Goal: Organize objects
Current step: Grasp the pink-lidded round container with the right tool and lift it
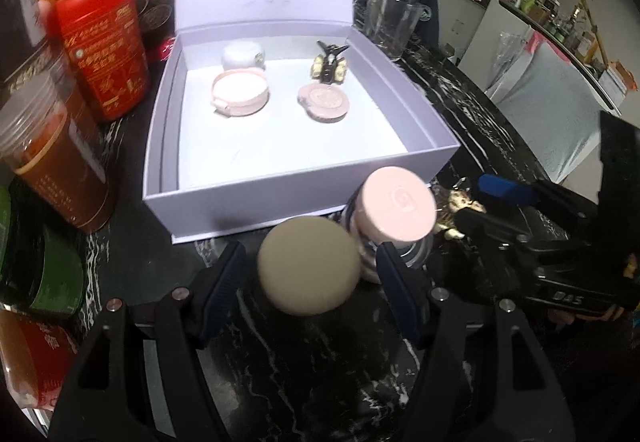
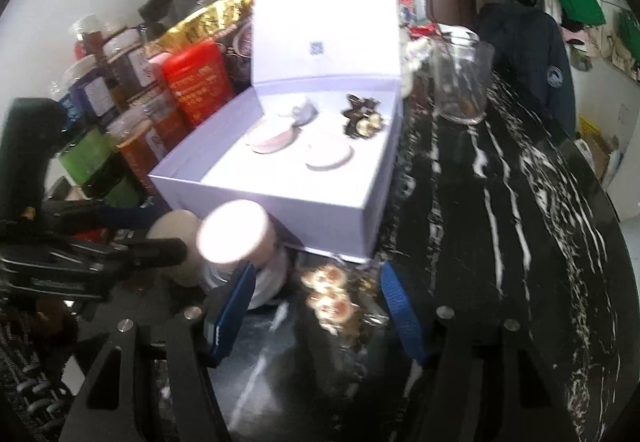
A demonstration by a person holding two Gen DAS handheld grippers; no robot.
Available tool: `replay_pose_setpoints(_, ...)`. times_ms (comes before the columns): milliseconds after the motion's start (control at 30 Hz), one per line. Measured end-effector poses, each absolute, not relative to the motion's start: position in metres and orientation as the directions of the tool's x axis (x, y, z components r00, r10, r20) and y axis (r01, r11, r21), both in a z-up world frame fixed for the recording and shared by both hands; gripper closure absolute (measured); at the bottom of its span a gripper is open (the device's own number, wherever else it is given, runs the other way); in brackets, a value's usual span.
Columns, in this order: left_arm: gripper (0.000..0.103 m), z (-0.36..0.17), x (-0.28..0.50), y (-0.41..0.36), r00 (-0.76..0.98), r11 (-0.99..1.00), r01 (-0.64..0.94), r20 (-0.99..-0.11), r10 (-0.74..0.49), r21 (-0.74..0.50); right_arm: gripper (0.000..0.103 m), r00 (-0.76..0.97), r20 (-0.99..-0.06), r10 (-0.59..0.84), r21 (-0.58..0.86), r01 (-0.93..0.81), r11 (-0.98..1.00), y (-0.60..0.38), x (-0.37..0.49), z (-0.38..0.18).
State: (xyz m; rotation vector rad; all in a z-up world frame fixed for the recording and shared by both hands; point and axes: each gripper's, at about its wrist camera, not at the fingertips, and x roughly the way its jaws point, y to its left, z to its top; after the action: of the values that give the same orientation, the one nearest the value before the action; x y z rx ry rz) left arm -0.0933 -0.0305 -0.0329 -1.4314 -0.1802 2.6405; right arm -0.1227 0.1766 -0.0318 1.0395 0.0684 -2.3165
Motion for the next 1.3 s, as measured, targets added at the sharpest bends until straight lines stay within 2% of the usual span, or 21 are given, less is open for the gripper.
replay_pose_setpoints(233,0.036,-0.049,-0.095,-0.036,-0.499,-0.978,-0.052,-0.843,0.201,-0.202,0.036,-0.478,-0.692,-0.542,0.179,0.613,-0.77,0.146,-0.119,-0.029)
replay_pose_setpoints(633,0.036,-0.062,-0.105,-0.048,-0.493,-0.967,-0.037,-0.837,0.236,-0.25,0.036,-0.426,-0.714,-0.556,0.187,0.649,-0.737,0.121,-0.131,-0.039)
replay_pose_setpoints(767,0.036,-0.064,-0.105,-0.048,-0.499,-0.971,-0.042,-0.837,0.223,-0.234,0.036,-0.429,-0.725,-0.539,0.169,0.647,-0.743,0.116,-0.132,-0.045)
replay_pose_setpoints(867,0.038,-0.064,-0.105,-0.046,-0.508,-0.974,-0.052,-0.834,0.217,-0.222,0.045,-0.435,-0.73,-0.527,0.158,0.643,-0.749,0.115,-0.132,-0.046)
replay_pose_setpoints(967,0.046,-0.065,-0.105,-0.044,-0.508,-0.971,-0.071,-0.83,0.232,-0.228,0.05,-0.439,-0.734,-0.519,0.154,0.636,-0.756,0.116,-0.133,-0.046)
replay_pose_setpoints(1300,0.046,-0.061,-0.1,-0.042,-0.506,-0.977,-0.072,-0.837,0.211,-0.202,0.05,-0.453,-0.739,-0.498,0.129,0.631,-0.765,0.12,-0.123,-0.043)
